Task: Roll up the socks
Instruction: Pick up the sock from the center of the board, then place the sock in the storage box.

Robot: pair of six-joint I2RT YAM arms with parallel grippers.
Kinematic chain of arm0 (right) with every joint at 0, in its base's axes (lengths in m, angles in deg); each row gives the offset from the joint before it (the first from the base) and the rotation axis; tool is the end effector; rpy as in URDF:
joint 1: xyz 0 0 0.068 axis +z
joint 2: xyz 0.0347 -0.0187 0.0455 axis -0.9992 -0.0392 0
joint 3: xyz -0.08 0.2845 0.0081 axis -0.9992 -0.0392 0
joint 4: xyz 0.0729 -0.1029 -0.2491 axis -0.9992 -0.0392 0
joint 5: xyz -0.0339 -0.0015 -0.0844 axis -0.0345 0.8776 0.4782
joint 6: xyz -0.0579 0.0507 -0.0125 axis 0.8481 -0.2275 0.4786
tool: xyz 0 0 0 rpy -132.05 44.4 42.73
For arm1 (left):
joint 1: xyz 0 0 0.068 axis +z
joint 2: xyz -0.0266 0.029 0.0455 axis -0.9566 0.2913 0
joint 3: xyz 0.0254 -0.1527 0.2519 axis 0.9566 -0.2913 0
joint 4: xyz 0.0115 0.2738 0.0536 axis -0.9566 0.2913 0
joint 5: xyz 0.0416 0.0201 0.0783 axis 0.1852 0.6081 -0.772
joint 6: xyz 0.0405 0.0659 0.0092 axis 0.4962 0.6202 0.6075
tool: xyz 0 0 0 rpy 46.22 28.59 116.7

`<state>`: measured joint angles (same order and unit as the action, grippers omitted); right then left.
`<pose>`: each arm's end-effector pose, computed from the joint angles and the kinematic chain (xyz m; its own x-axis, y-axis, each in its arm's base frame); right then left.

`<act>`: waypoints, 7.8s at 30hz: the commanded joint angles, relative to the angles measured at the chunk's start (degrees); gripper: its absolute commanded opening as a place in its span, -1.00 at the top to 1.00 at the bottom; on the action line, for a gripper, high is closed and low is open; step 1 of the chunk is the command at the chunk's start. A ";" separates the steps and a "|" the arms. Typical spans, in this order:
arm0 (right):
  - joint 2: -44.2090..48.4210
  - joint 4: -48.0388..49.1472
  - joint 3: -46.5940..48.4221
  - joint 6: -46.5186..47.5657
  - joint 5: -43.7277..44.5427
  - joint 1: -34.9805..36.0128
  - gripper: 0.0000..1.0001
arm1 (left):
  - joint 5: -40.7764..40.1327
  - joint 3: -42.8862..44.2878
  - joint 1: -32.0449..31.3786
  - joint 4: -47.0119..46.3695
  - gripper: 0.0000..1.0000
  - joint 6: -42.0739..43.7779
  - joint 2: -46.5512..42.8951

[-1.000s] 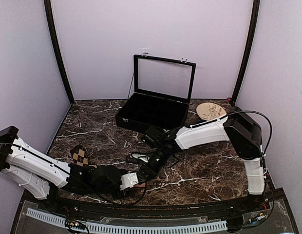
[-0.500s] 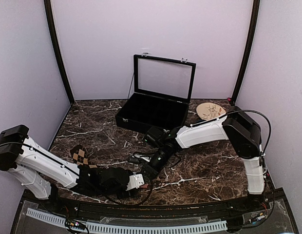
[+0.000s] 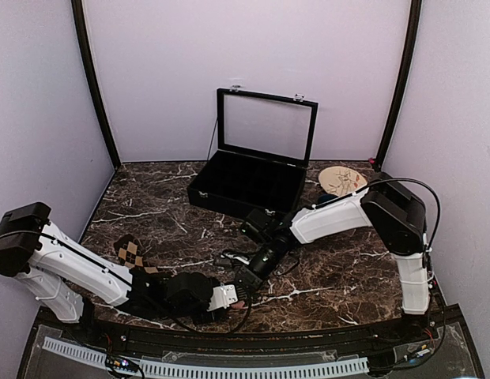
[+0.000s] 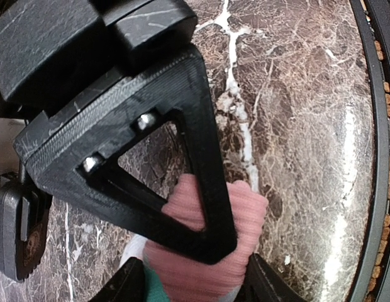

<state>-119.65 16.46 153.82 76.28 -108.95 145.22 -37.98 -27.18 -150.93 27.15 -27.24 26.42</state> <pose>0.1923 0.3990 0.1059 -0.6040 -0.7570 -0.2494 -0.5865 0.2103 0.7822 0.0885 -0.2989 0.1293 0.0441 0.7268 -0.6855 0.8672 0.3128 0.3875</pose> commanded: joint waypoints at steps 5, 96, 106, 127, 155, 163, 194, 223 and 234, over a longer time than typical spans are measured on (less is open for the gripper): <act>1.63 -4.09 -2.58 -1.18 -2.67 -0.66 1.00 | 1.13 0.78 0.37 4.23 -0.10 0.46 3.27; 28.57 8.17 -25.17 -18.36 28.35 -10.97 0.08 | 42.13 7.48 16.01 8.29 1.00 -21.23 9.80; 29.57 8.32 -24.82 -18.59 29.29 -11.08 0.08 | 49.70 4.65 21.37 1.97 1.00 -26.08 3.70; 32.88 9.67 -23.37 -19.20 31.97 -12.21 0.09 | 38.93 16.84 39.02 6.38 1.00 -25.62 -7.62; 33.58 17.13 -21.80 -18.20 42.35 -13.36 0.10 | 30.68 52.63 45.74 -4.45 1.00 13.86 27.15; 32.19 18.48 -22.84 -17.89 40.13 -15.34 0.10 | 32.64 50.12 45.37 -9.78 1.00 24.20 30.18; 32.72 18.81 -23.37 -16.23 36.77 -20.10 0.10 | 21.23 53.04 44.73 1.76 1.00 40.00 34.98; 33.03 18.82 -23.60 -15.85 35.40 -21.17 0.10 | 26.66 64.81 45.86 27.77 1.00 39.55 35.90; 33.20 18.51 -23.93 -15.86 35.56 -21.20 0.10 | 30.80 73.04 45.85 38.52 1.00 36.94 41.39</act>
<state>-87.11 33.20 130.57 60.04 -73.25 124.46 -10.00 43.51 -105.42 58.21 11.60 66.83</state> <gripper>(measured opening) 0.452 0.202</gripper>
